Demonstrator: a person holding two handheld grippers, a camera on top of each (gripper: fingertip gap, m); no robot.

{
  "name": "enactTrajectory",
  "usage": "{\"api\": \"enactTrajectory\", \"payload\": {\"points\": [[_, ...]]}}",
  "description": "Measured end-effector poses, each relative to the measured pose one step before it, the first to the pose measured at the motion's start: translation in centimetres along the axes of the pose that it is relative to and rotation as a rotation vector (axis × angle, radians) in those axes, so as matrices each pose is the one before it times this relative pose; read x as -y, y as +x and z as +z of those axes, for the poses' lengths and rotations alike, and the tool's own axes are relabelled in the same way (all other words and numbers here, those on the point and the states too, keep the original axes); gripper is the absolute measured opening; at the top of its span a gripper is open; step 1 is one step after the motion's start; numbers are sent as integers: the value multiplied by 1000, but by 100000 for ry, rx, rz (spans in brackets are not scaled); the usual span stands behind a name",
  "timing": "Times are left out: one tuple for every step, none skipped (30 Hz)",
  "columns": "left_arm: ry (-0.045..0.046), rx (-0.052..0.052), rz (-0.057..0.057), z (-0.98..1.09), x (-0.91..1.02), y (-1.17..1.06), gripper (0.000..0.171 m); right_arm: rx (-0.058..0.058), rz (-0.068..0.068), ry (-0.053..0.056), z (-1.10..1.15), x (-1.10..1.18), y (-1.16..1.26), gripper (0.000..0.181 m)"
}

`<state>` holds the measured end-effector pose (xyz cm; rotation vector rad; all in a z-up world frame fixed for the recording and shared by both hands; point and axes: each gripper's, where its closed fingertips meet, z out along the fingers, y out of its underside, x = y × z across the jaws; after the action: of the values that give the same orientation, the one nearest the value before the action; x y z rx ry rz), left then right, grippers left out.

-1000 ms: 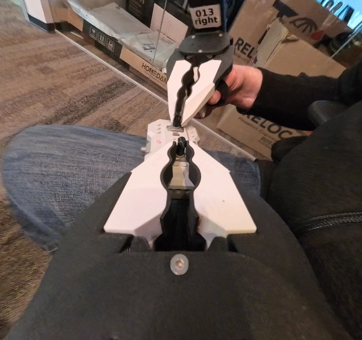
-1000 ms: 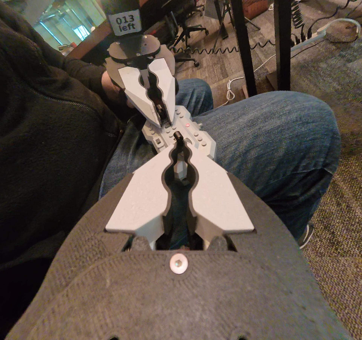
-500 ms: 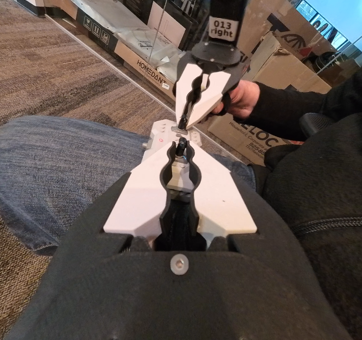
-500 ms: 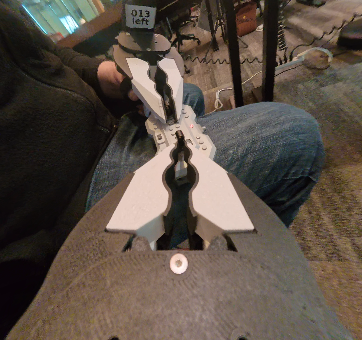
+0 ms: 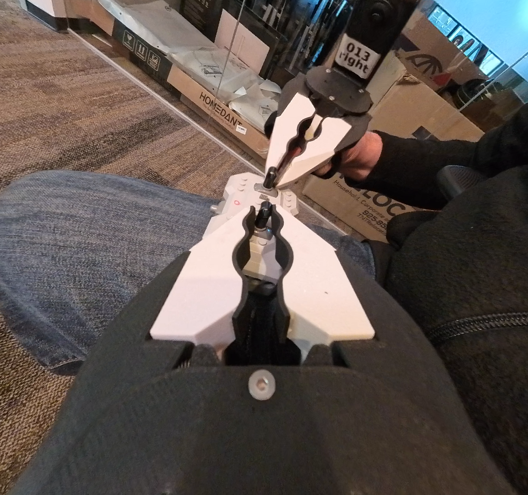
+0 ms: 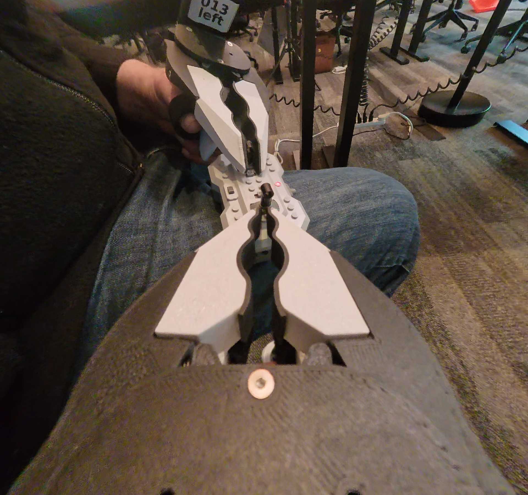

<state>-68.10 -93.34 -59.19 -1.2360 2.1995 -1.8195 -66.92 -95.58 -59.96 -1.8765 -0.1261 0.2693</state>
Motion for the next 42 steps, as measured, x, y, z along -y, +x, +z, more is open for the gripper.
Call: {"api": "enactTrajectory", "payload": {"points": [[-69,-64,-14,-9,-13,-54,9,727,2337,693,30,29,44,5],[-33,-27,-108,-8,14,-50,9,1082,1944,393,17,23,-18,7],[-96,88,353,-9,37,1,9,1486,601,5,-21,46,-145,7],[-329,265,849,-19,3,18,9,288,-130,-341,-81,67,-7,7],[-333,401,1038,-25,-31,27,9,-562,-199,513,-134,163,117,8],[-34,288,712,-1,-40,28,8,132,659,632,-114,131,74,9],[350,-83,-7,-5,-22,38,8,871,841,118,-38,-15,-2,10],[382,-261,-703,7,9,-5,8,-138,307,-624,52,-150,128,12],[167,-184,-632,5,21,-23,9,121,-377,-1154,110,-204,41,14],[-304,-10,240,-6,13,-20,8,1086,-853,-248,102,-13,-163,13],[-273,273,825,2,20,-7,8,918,-461,536,99,172,-129,14],[-375,90,690,6,-5,12,8,17,131,427,98,156,54,14],[-239,59,499,38,-9,-1,8,100,120,-461,125,-7,86,11],[-52,-119,86,22,4,8,8,213,82,-767,126,-85,74,9],[15,-400,-261,35,3,27,8,750,708,503,88,92,-23,9],[-35,-354,-384,7,-1,28,8,1583,1922,1150,76,152,-110,9],[-102,-219,-141,6,-16,5,8,1758,2901,659,107,42,-87,8],[-262,-82,100,15,-29,-9,8,318,2441,296,66,-67,122,6],[-34,33,-66,7,2,-31,8,481,1910,809,1,15,59,6],[-292,-391,-247,26,2,22,8,914,2285,515,-31,-22,-29,6],[-424,-189,-104,37,-10,-12,8,341,2267,372,-37,-49,15,5],[-325,-185,-301,66,17,-31,8,-146,2877,688,-55,14,46,5],[-339,-683,-942,68,51,-30,8,-457,3076,933,-73,30,39,5],[-485,-1164,-1498,121,42,-2,8,-636,2719,845,-120,-11,9,5],[-475,-1489,-1182,143,52,55,8,-696,2099,779,-166,-48,-30,6],[-666,-1622,-516,184,21,100,8,-1128,683,521,-215,-97,-43,6],[-931,-1573,-467,232,-22,107,8,-1317,603,119,-231,-124,-25,6],[-538,-1447,-612,229,58,82,8,-1278,1338,425,-261,-52,6,6],[-251,-1313,-1022,243,82,58,8,-1427,1334,730,-259,-11,16,5],[-381,-1561,-1346,251,61,76,8,-1409,821,597,-270,-67,4,5],[-482,-1497,-1536,279,35,70,8,-1364,1174,510,-280,-88,6,5],[-221,-1202,-1469,289,66,52,8,-1119,2431,934,-307,-46,32,5],[-392,-1430,-1511,315,55,113,8,-873,2030,1002,-325,-83,-4,5],[-708,-1508,-1200,330,18,151,8,-1006,1047,890,-355,-139,4,5],[-651,-892,-463,332,36,102,8,-1033,2073,931,-337,-117,57,5],[-765,-383,-36,314,62,61,8,-1010,2102,1013,-308,-75,53,5],[-1027,-441,459,283,47,104,8,-884,1335,971,-290,-71,40,5],[-1029,-245,986,255,11,75,8,-414,1548,730,-259,-99,22,6],[-607,-383,398,226,41,94,8,98,1372,540,-234,-80,-4,6],[-103,-613,-296,192,64,114,8,-85,-282,355,-224,-25,-6,6],[-3,-582,381,149,11,136,8,-821,-2902,-350,-162,-44,-23,6],[-425,-493,2281,97,-100,200,9,-1305,-4562,-1535,-122,-114,-24,6]]}}
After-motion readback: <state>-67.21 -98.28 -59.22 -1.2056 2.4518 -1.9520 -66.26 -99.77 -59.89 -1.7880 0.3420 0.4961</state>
